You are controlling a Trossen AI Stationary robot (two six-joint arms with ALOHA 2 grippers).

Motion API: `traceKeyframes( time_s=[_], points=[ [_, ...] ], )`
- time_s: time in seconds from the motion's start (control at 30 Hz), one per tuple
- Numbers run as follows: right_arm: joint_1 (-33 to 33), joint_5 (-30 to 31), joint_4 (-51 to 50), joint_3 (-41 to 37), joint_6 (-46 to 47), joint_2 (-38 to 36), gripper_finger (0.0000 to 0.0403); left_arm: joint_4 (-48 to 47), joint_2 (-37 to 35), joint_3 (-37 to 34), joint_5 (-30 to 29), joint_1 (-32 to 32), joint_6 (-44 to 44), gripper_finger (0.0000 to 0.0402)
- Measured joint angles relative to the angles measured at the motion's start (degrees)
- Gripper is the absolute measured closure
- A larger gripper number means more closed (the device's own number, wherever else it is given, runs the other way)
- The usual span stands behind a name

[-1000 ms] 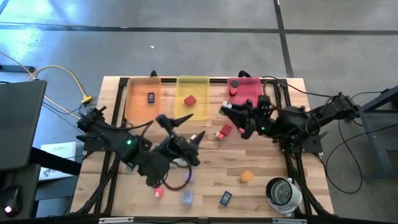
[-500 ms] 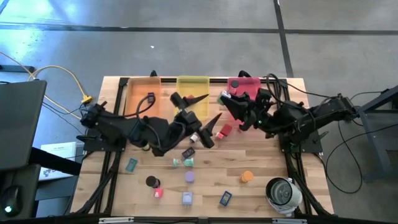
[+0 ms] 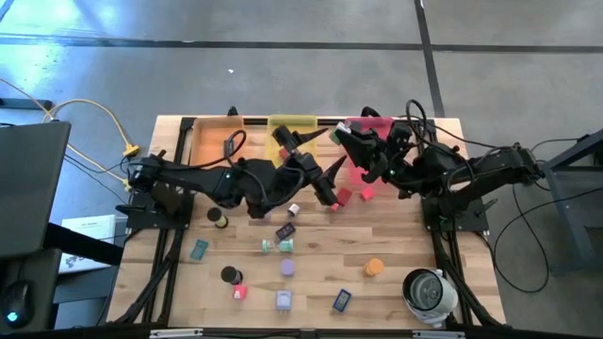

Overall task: Pick & Place Office items
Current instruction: Put the green charger adapter into the yellow bin

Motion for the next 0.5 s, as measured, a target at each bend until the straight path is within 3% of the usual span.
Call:
traceKeyframes(
  time_s=[0.5],
  points=[
    [-0.87,-1.55,-0.47,0.0,0.02,0.0,0.0283,4.88,0.38,0.0,2.1,2.58,6.19,0.0087]
  ],
)
